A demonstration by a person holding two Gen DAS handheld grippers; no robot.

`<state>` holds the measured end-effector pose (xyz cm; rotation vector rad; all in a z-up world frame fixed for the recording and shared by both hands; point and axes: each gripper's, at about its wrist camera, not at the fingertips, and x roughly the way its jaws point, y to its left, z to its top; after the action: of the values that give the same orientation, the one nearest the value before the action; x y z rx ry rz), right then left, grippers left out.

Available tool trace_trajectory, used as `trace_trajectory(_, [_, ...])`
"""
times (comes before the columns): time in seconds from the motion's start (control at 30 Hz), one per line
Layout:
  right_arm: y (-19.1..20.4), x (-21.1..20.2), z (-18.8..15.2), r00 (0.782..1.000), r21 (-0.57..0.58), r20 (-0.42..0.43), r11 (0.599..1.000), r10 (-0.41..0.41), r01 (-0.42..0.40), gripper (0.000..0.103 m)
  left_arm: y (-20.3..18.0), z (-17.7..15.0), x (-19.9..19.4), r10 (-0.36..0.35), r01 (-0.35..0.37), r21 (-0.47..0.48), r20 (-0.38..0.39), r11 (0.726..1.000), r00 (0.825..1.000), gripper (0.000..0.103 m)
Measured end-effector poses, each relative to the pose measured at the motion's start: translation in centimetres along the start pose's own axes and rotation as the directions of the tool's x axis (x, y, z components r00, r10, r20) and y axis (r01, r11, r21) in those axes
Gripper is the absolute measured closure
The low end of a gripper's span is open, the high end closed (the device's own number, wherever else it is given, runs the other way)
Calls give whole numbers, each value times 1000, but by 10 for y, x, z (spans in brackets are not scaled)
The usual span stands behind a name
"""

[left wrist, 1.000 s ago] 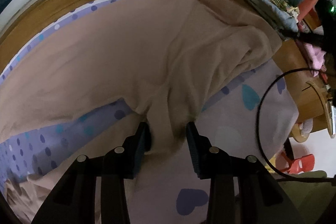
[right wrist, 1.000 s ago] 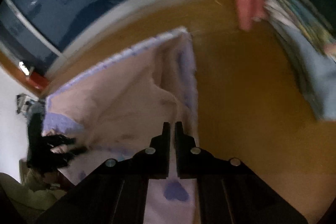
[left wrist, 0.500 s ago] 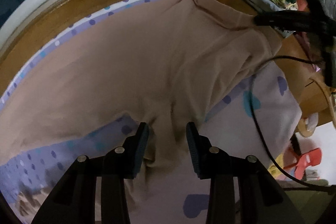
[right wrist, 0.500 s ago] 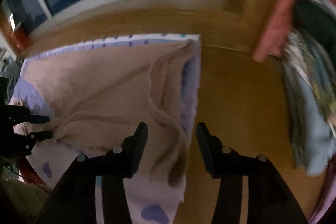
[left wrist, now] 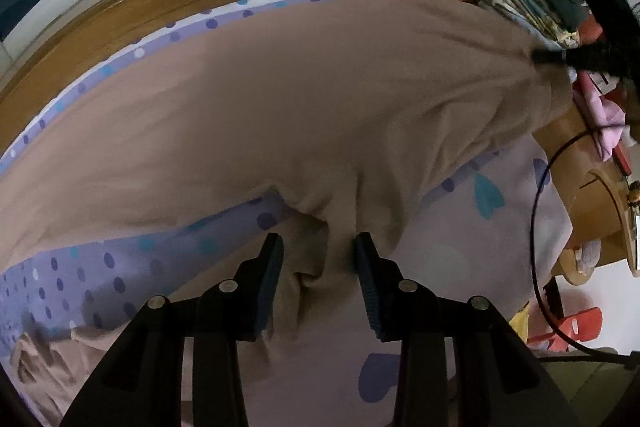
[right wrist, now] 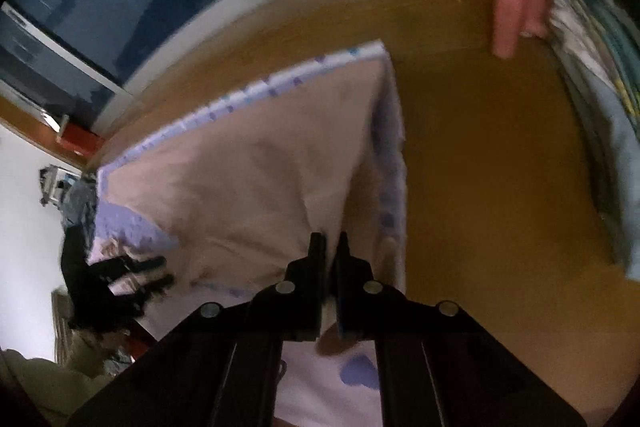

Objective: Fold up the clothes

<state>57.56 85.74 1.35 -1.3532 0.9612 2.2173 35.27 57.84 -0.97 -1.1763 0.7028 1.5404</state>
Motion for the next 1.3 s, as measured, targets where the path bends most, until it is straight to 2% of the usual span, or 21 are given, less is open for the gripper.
trace_trajectory(0.07, [-4,20,-3,998,8,-52,999,-47,48,100,-6,12,10,-4,4,0,-2,1000,1000,66])
trace_trajectory(0.1, [-9,28,-6,996,11,-68,998,-57,58,99,-23,16,27,-10,10,5,3,1000,1000,66])
trace_trajectory(0.17, [-16,44,-9,989,11,-100,994,-109,111,98,-25,27,31,-18,17,29,17,999,1000,66])
trace_trajectory(0.2, [-17,47,-11,983,8,-113,989,-144,146,95,-27,35,35,-14,13,42,23,999,1000,66])
trace_trajectory(0.3, [-17,33,-6,977,24,-128,985,-169,173,90,-39,65,50,-1,-3,81,54,997,999,66])
trace_trajectory(0.37, [-4,6,0,970,-30,-68,972,-235,234,87,-39,68,55,-11,7,87,48,996,999,66])
trace_trajectory(0.43, [15,-13,9,959,-102,17,953,-283,284,76,-41,78,68,-23,20,89,32,996,999,66])
trace_trajectory(0.47, [25,-21,15,952,-137,63,943,-298,304,66,-43,73,71,-28,27,88,13,996,1000,66])
trace_trajectory(0.53, [42,-20,29,955,-185,123,939,-269,288,62,-47,63,76,-36,38,87,-22,995,999,66])
trace_trajectory(0.63, [58,12,51,970,-256,131,938,-207,235,62,-52,56,79,-9,9,96,-3,995,1000,66])
trace_trajectory(0.7, [67,51,68,976,-273,109,938,-190,214,62,-52,55,78,-2,2,94,-1,996,1000,66])
trace_trajectory(0.87, [48,123,100,984,-182,23,967,-178,180,63,-51,49,77,10,-12,63,21,998,1000,65])
trace_trajectory(0.9, [46,124,101,986,-173,51,971,-161,167,63,-51,47,76,16,-18,53,34,998,999,64])
trace_trajectory(1.03, [49,128,103,981,-175,53,965,-188,195,63,-50,35,72,44,-45,8,100,999,994,64])
trace_trajectory(1.17, [64,118,96,971,-182,72,955,-226,236,63,-50,21,56,77,-76,-17,102,997,992,64])
trace_trajectory(1.3, [95,81,65,972,-214,160,955,-172,204,62,-41,-4,24,105,-101,-40,127,994,986,64])
